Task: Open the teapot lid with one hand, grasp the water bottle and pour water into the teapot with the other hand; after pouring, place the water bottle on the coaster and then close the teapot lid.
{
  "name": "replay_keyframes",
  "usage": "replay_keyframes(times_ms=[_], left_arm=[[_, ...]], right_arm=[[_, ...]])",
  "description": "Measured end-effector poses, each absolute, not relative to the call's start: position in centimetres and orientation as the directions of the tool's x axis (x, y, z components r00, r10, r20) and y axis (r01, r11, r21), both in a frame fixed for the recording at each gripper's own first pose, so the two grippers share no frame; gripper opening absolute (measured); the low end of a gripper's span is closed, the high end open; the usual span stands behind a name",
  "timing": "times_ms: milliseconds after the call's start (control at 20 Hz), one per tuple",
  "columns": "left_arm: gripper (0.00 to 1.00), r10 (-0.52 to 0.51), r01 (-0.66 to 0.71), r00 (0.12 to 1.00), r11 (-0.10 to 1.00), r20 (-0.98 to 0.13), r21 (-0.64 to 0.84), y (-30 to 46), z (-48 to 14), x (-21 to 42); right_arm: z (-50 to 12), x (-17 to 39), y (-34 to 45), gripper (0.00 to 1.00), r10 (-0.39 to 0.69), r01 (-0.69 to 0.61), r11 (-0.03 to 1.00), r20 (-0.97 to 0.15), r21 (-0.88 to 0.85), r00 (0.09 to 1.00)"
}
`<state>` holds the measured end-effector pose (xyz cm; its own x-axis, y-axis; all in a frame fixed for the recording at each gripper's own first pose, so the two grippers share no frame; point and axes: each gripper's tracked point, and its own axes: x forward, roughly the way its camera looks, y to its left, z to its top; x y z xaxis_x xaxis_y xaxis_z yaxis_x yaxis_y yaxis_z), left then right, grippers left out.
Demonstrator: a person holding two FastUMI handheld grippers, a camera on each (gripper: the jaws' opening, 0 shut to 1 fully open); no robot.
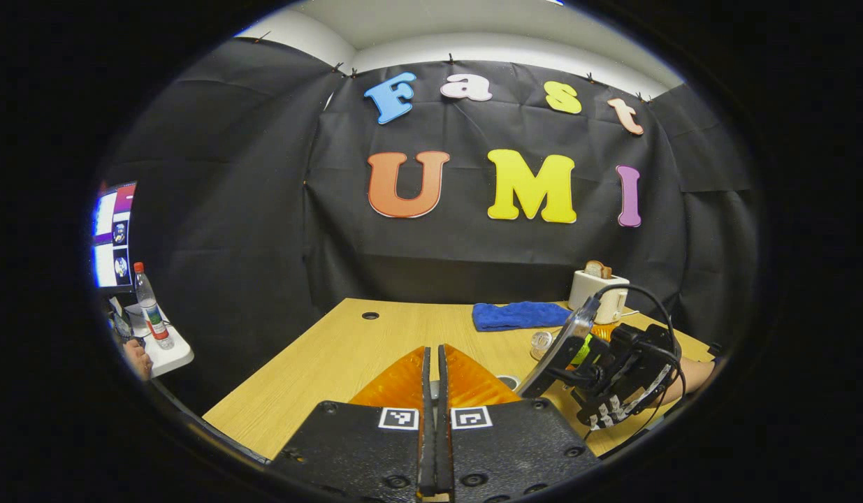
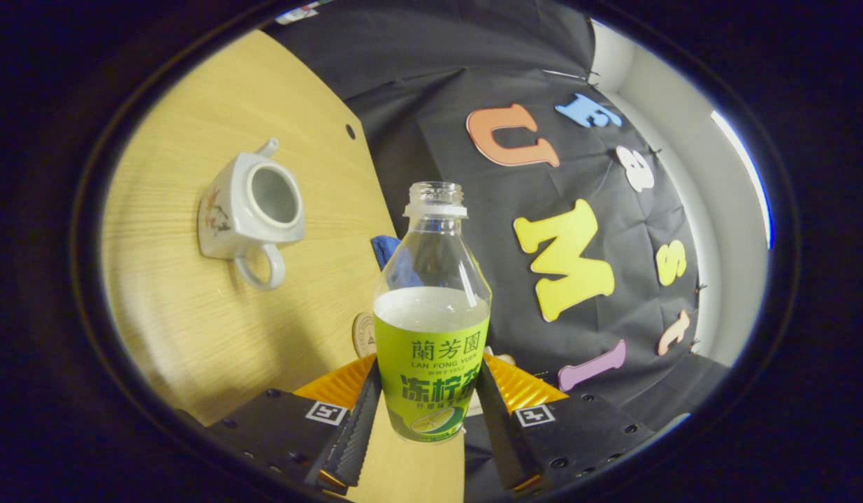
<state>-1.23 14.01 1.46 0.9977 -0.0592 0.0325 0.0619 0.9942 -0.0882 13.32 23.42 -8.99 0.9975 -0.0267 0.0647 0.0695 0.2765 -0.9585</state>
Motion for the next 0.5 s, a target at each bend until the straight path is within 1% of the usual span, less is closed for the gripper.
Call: replay_keyframes(times_ms=[100, 250, 400, 500], left_arm=[[0.03, -0.060, 0.063, 0.998, 0.993, 0.037, -0.095, 14.3, 1.6, -1.3], [0.03, -0.064, 0.066, 0.998, 0.993, 0.029, -0.100, 14.2, 1.3, -1.2], [0.03, -0.074, 0.077, 0.997, 0.993, 0.029, -0.092, 14.2, 1.2, -1.2], [0.03, -0.079, 0.082, 0.996, 0.992, 0.027, -0.091, 14.1, 1.2, -1.1]], right_arm=[[-8.8, 13.2, 23.9, 0.71, -0.013, 0.094, 0.192, 0.093, -0.977, 0.996], [-8.7, 13.0, 24.6, 0.73, 0.010, 0.118, 0.065, 0.119, -0.991, 0.993], [-8.7, 13.6, 24.6, 0.71, 0.012, 0.114, -0.005, 0.114, -0.993, 0.993], [-8.5, 13.8, 24.6, 0.73, 0.021, 0.122, -0.070, 0.121, -0.990, 0.992]])
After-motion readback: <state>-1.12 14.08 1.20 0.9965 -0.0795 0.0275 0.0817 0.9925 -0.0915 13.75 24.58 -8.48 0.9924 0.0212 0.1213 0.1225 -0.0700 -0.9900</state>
